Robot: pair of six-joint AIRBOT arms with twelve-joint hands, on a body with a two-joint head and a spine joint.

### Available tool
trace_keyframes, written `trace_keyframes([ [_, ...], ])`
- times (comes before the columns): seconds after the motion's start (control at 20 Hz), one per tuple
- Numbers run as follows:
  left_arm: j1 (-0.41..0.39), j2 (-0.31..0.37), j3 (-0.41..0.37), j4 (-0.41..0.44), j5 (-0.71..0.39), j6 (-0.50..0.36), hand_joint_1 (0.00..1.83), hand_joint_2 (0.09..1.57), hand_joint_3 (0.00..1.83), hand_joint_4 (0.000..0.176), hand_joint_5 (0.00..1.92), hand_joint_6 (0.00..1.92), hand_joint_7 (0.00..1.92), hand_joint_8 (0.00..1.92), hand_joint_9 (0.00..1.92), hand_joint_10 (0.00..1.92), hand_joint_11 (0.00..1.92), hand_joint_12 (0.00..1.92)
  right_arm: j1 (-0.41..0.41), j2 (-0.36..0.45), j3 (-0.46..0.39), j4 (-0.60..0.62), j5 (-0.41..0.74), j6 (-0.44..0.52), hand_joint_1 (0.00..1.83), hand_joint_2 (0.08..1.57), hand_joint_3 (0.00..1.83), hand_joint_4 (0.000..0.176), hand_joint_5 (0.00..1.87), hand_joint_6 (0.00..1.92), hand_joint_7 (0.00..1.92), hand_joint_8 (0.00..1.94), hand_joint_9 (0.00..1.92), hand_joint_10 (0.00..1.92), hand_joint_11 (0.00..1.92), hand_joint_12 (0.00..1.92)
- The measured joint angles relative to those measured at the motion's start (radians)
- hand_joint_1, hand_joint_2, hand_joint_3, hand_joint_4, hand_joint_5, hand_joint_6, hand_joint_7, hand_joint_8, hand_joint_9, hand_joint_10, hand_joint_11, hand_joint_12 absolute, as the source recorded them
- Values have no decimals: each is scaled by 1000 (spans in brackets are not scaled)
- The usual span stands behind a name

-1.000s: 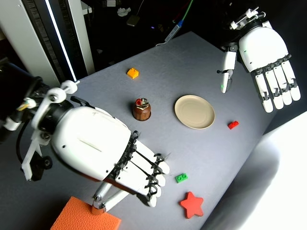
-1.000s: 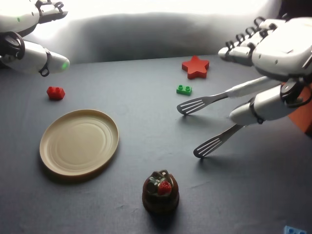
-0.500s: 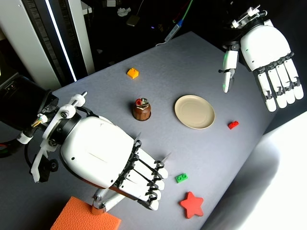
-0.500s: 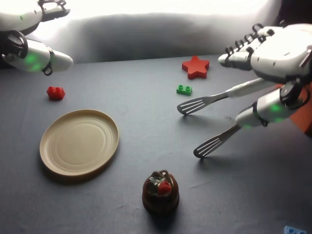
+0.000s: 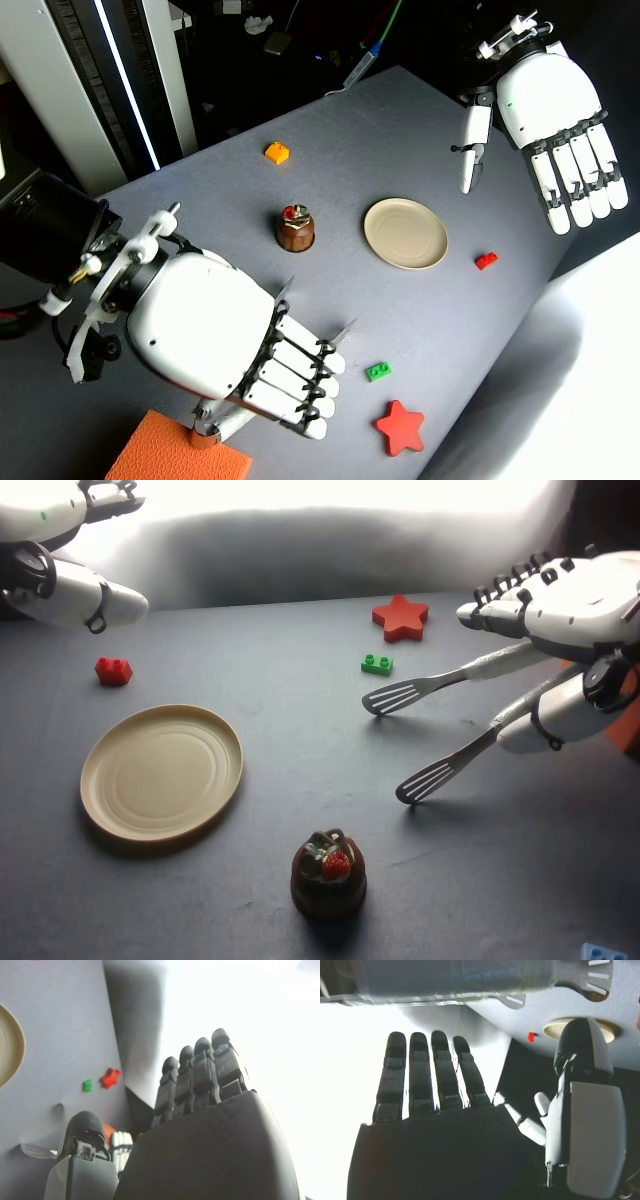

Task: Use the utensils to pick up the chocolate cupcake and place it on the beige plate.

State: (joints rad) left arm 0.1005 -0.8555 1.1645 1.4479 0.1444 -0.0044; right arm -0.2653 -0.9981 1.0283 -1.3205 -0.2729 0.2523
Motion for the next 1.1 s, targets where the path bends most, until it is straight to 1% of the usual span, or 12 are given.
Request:
trace_keyframes([
  [0.05,0,0,2,0,0,0,0,1200,2,0,58,5,37,5,17,3,2,14,0,-2,2,-1,0,-2,643,980,4,0,2,0,4,0,0,0,0,0],
  [0.35,0,0,7,0,-4,0,0,1198,0,0,95,13,68,12,51,12,32,30,-6,-12,22,-3,0,-20,684,966,0,0,0,0,0,0,0,0,0,0],
  [0.4,0,0,7,0,-7,0,0,1196,0,0,78,4,48,2,31,2,16,25,-12,-14,23,2,-1,-21,663,977,2,0,0,0,0,0,0,0,0,0],
  [0.45,0,0,7,0,-6,0,0,1197,0,0,98,11,67,9,48,8,37,36,-14,-14,23,9,-2,-22,649,985,5,0,0,0,0,0,0,0,0,0],
  [0.5,0,0,7,0,-7,0,0,1195,0,0,98,10,65,7,44,6,30,35,-14,-14,24,40,-1,-32,647,985,5,0,0,0,0,0,0,0,0,0],
  [0.6,0,0,10,0,-11,0,0,1195,0,0,90,5,57,4,34,1,12,30,-12,-24,44,182,-7,-138,643,981,3,0,0,0,0,0,0,0,0,0],
  [0.7,0,0,14,2,-11,0,0,1190,0,0,80,0,50,1,27,0,6,29,-12,-36,60,275,-38,-204,639,994,8,0,0,0,0,0,0,0,0,0],
  [1.0,0,0,22,6,-16,0,0,1193,0,0,105,9,69,6,41,6,24,46,-10,-41,69,280,-51,-209,666,987,1,0,0,0,0,0,0,0,0,0],
  [1.1,0,0,22,8,-16,0,0,1192,0,0,85,0,48,0,30,1,18,48,-5,-43,73,280,-54,-211,691,984,0,0,0,0,0,0,0,0,0,0],
])
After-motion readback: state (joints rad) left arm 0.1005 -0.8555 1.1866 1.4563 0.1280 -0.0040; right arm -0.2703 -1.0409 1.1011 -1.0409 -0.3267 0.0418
